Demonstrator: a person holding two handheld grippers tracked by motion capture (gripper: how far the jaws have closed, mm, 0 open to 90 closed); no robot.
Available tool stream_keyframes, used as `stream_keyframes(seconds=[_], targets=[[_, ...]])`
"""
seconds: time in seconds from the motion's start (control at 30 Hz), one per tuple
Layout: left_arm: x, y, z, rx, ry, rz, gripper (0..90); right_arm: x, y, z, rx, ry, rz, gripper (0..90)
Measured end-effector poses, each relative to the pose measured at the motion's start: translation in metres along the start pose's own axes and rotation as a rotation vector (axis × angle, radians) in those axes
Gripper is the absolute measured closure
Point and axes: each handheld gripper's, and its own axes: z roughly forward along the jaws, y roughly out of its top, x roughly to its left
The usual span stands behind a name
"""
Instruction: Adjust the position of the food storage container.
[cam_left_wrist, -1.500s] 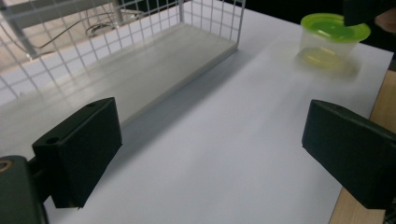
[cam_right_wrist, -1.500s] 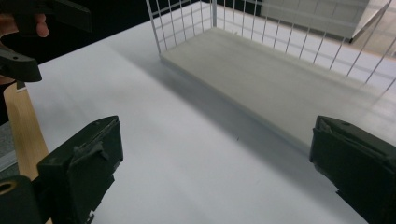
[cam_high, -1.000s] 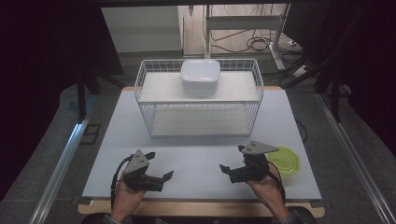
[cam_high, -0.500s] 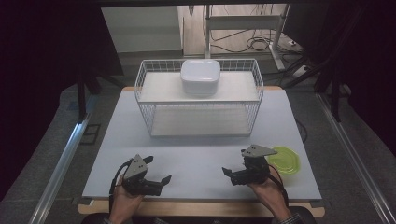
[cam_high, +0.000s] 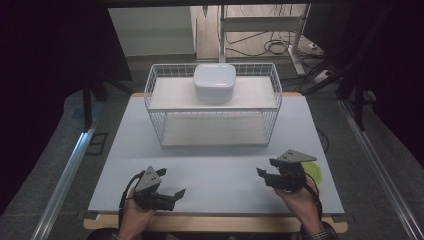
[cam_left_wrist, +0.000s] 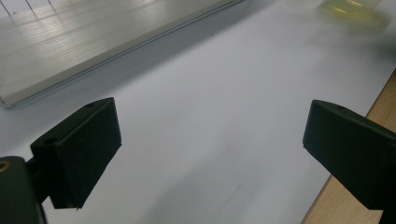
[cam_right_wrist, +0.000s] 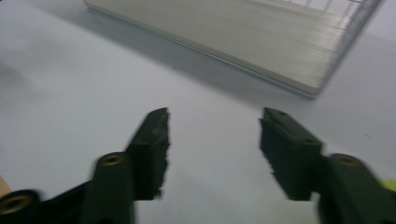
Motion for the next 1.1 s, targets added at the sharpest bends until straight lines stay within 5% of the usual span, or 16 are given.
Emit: stream_keyframes(seconds=[0.27, 0.5, 0.73, 1.1], targets=[[0.001, 0.0, -0.001, -0.002, -0.006, -0.011, 4.2, -0.028, -0.007, -0.026, -0.005, -0.062, 0.013, 78.6], [0.001, 0.0, 0.002, -0.003, 0.007, -0.018, 4.5, -0.066, -0.023, -0.056, -0.044, -0.188, 0.124, 86.0], [-0.001, 0.0, 0.004, 0.003, 0.001, -0.005, 4.4, -0.093, -0.042, -0.075, -0.026, -0.307, 0.208, 89.6], [0.0, -0.001, 0.005, 0.007, 0.0, -0.01, 4.5, -0.096, -0.058, -0.076, 0.004, -0.331, 0.225, 89.6]])
